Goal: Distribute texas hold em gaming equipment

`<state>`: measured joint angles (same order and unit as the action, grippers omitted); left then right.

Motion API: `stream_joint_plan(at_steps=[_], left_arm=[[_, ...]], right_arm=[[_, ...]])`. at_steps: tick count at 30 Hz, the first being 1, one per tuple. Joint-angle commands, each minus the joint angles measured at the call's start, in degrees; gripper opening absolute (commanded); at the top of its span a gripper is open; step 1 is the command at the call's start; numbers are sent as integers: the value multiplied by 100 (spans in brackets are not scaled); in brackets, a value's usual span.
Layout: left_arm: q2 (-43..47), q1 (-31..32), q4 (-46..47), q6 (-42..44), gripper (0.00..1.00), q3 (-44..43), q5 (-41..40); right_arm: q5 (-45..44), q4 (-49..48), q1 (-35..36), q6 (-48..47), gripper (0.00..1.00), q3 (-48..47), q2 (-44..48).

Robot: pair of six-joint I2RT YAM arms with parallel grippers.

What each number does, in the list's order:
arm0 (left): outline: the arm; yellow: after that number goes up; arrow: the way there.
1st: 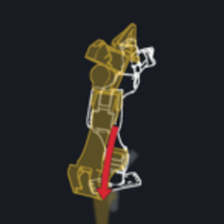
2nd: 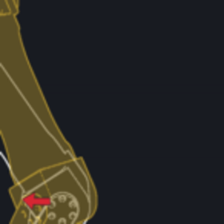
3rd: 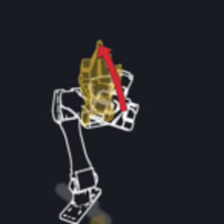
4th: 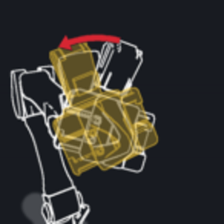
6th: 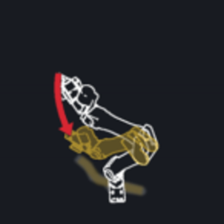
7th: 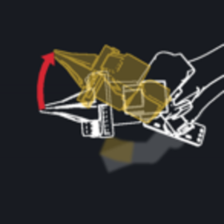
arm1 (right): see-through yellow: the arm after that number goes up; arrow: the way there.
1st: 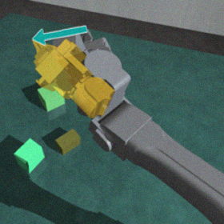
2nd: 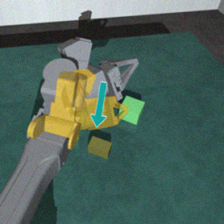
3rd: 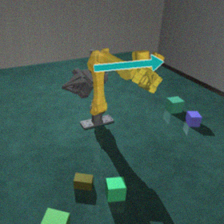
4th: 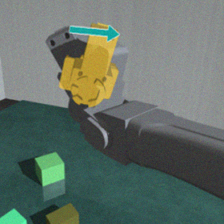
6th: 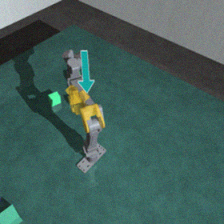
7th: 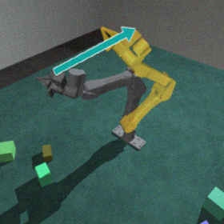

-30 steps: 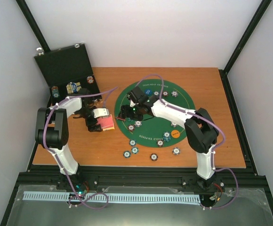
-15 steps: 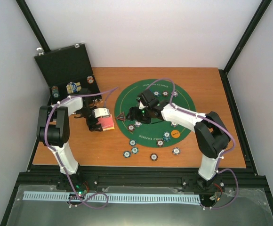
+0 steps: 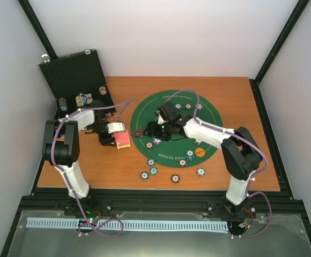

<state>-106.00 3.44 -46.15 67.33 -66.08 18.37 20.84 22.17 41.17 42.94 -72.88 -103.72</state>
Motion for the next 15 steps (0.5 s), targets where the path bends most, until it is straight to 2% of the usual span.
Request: stream_joint_plan(at_steps=[1, 6, 7, 10, 11, 15], left_arm=[[31, 44, -76, 149, 34, 79, 148], [263, 43, -136, 140, 35, 130, 223], [309, 48, -194, 140, 31, 112, 228], [487, 48, -331, 106, 4, 24, 298], [544, 50, -372, 82, 1, -1, 348], [657, 49, -459, 63, 1, -16, 494]], right_arm=[[192, -216, -45, 59, 69, 74, 27], [362, -346, -56, 74, 69, 76, -58], [400, -384, -56, 81, 69, 80, -67], [513, -492, -61, 129, 69, 86, -95], [536, -533, -61, 149, 69, 98, -101], [681, -765, -65, 258, 69, 209, -147]])
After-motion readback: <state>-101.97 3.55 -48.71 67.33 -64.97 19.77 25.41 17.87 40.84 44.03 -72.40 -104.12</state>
